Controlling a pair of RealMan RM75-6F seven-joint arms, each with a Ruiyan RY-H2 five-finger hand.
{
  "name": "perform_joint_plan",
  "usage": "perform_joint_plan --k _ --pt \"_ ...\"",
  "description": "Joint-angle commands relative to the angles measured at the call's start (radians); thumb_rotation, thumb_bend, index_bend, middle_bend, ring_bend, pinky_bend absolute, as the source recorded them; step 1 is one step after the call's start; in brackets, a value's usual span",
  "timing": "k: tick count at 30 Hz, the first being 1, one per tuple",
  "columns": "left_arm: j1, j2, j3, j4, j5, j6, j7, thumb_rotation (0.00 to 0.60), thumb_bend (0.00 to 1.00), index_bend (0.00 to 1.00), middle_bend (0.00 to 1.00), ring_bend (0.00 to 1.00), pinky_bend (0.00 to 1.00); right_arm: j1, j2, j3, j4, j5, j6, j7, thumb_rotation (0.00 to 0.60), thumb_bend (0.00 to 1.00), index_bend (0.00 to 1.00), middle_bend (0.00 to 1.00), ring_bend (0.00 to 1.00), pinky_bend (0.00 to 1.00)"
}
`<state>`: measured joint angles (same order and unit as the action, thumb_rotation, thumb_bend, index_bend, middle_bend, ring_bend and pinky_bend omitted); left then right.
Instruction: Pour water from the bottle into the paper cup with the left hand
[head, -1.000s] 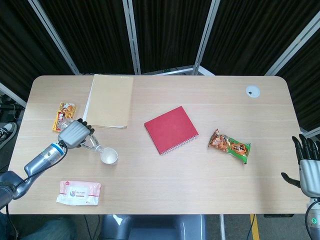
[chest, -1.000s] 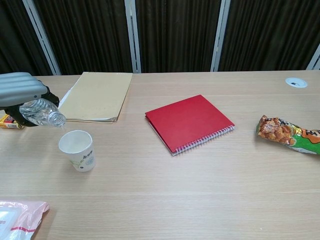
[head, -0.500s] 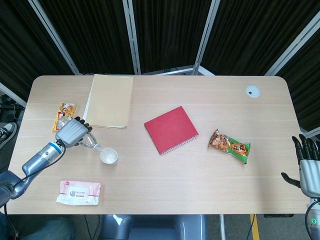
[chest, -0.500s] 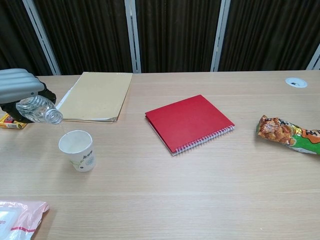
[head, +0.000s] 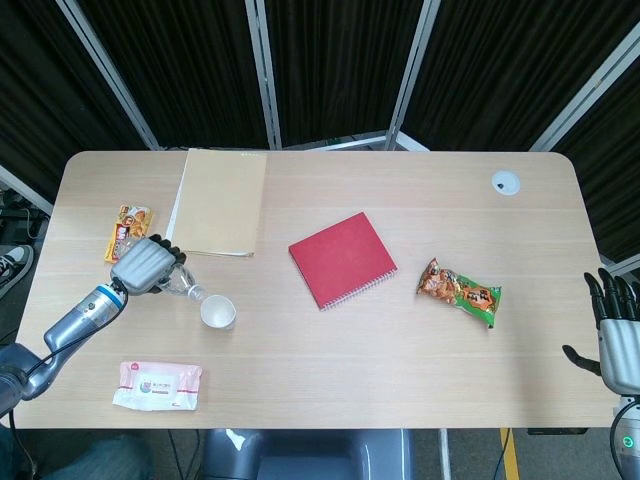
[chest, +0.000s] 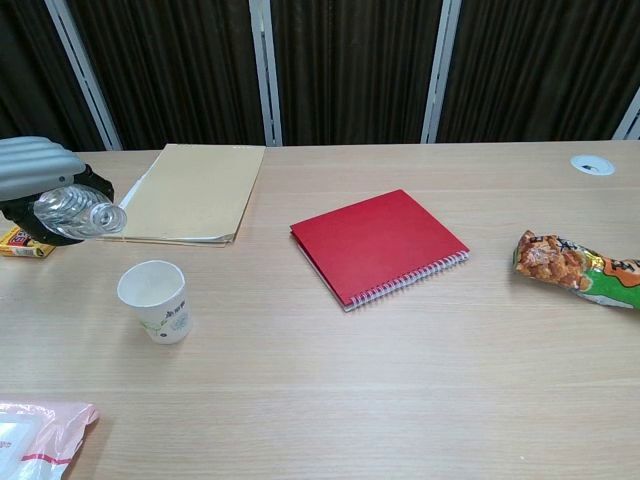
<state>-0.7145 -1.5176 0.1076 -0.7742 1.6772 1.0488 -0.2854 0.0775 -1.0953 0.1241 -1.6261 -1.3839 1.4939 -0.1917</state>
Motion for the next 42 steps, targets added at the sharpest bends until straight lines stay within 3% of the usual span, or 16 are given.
perform_joint_plan --k 1,11,19,24,33,42 --pt "0.010 0.012 -0.011 -0.023 -0.021 0.014 -0.115 0.600 0.52 0.58 0.53 0.42 0.39 0.000 0.000 0.000 0.000 0.000 -0.001 0.000 0.600 0.00 0.00 0.00 0.00 0.00" --pt "0.025 0.043 -0.090 -0.097 -0.147 -0.030 -0.508 0.600 0.50 0.58 0.53 0.42 0.39 0.000 0.000 -0.001 -0.003 -0.001 -0.001 -0.003 0.600 0.00 0.00 0.00 0.00 0.00" --pt "0.029 -0.009 -0.181 -0.130 -0.266 -0.106 -0.788 0.600 0.49 0.59 0.53 0.42 0.39 0.002 -0.003 -0.003 -0.006 -0.004 -0.003 -0.012 0.600 0.00 0.00 0.00 0.00 0.00" --pt "0.032 -0.071 -0.218 -0.110 -0.303 -0.118 -0.839 0.600 0.40 0.59 0.53 0.42 0.39 0.005 -0.005 -0.003 -0.002 0.000 -0.010 -0.013 0.600 0.00 0.00 0.00 0.00 0.00" --pt "0.052 -0.229 -0.241 0.005 -0.305 -0.076 -0.870 0.600 0.33 0.59 0.53 0.42 0.39 0.009 -0.006 -0.002 0.008 0.011 -0.024 -0.006 0.600 0.00 0.00 0.00 0.00 0.00" --pt "0.056 -0.289 -0.240 0.090 -0.279 -0.053 -0.907 0.600 0.22 0.57 0.52 0.41 0.39 0.012 -0.008 -0.001 0.017 0.020 -0.034 -0.006 0.600 0.00 0.00 0.00 0.00 0.00"
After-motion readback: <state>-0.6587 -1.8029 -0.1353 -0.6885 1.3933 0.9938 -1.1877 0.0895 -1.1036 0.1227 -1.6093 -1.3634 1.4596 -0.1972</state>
